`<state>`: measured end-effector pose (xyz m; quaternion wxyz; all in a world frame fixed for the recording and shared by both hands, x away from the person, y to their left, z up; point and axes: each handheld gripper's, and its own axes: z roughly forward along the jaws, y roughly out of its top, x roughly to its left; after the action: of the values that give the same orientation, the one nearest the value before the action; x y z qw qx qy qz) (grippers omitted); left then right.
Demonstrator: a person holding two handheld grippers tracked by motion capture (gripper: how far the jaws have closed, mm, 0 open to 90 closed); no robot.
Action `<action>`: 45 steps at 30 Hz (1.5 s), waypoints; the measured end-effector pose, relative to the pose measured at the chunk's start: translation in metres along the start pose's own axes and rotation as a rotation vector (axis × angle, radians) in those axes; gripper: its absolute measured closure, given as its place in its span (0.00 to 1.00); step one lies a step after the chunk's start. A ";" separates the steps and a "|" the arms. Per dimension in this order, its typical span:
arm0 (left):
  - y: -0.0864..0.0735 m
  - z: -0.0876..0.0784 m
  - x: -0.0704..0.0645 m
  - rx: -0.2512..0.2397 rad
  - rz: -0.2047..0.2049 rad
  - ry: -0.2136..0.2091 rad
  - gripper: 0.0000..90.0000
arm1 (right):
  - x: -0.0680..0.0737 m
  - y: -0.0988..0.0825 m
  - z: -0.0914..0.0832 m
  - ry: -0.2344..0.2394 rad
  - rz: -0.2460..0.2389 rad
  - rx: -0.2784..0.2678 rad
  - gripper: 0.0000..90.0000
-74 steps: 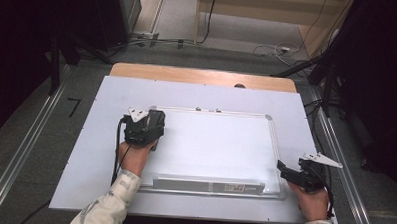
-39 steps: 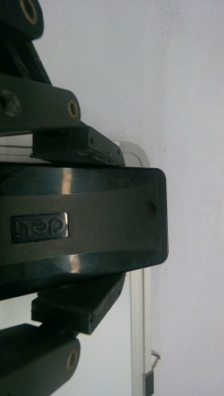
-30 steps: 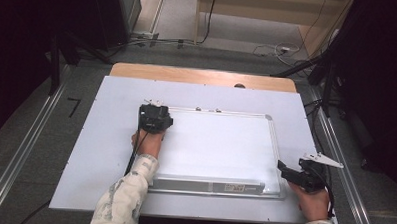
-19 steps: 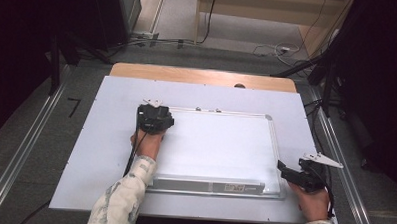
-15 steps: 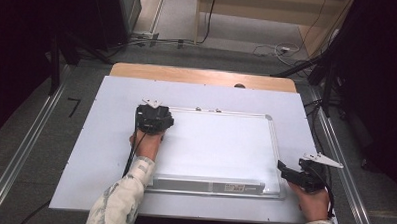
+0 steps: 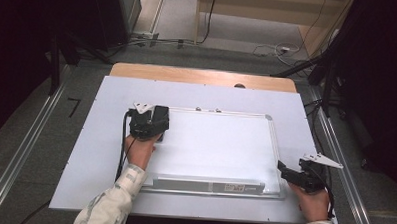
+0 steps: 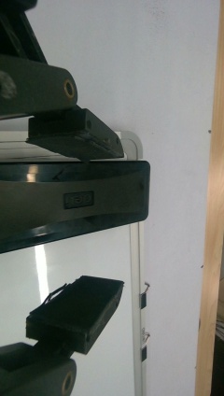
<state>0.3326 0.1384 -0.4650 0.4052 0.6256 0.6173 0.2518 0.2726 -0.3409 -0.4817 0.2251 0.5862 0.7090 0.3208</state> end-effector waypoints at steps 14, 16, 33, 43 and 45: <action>-0.007 -0.020 0.002 -0.026 0.011 -0.058 0.31 | -0.002 -0.001 -0.002 -0.002 0.002 -0.006 0.18; -0.008 -0.021 0.002 -0.024 0.011 -0.066 0.30 | -0.002 -0.002 -0.003 -0.003 0.006 -0.004 0.18; -0.013 -0.033 0.012 -0.011 0.022 -0.070 0.28 | -0.004 -0.003 -0.005 -0.004 0.010 -0.009 0.18; -0.017 -0.044 0.015 -0.021 0.032 -0.085 0.28 | -0.004 -0.003 -0.006 -0.005 0.013 -0.013 0.18; -0.017 -0.047 0.015 -0.026 0.032 -0.085 0.28 | -0.004 -0.003 -0.006 -0.005 0.013 -0.013 0.18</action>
<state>0.2865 0.1606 -0.4563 0.4353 0.6402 0.5860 0.2393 0.2674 -0.3462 -0.4800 0.2286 0.5900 0.7027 0.3254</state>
